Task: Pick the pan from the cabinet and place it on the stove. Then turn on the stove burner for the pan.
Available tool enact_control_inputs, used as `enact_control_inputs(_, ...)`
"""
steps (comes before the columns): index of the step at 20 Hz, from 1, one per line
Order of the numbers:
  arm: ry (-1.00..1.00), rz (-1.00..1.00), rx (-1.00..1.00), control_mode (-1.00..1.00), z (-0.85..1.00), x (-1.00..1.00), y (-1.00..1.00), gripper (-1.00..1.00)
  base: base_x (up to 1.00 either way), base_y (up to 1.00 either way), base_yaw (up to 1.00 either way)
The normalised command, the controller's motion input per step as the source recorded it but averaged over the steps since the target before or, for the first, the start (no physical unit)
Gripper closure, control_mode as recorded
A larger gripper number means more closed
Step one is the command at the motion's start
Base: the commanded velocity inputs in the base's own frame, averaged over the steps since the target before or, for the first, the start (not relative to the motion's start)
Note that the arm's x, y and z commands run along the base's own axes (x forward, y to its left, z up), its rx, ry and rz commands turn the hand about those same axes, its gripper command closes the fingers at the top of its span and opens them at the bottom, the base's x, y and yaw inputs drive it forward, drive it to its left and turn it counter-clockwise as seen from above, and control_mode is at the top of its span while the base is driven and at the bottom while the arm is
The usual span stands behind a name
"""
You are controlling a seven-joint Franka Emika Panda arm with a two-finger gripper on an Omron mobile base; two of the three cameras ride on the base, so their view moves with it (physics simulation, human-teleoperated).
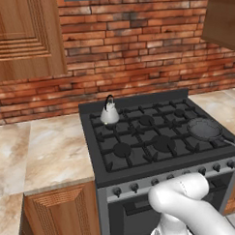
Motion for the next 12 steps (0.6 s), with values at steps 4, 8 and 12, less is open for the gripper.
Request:
enact_control_inputs(4,-0.08,-0.05,0.0,-1.0,-0.16,0.1,-0.22,-1.0,0.0,0.0,0.0)
enact_control_inputs(8,-0.03,-0.1,0.0,-1.0,-0.2,0.19,-0.13,-1.0,0.0,0.0,0.0)
enact_control_inputs(12,-0.01,-0.1,0.0,-1.0,-0.22,0.17,-0.07,-1.0,0.0,0.0,0.0)
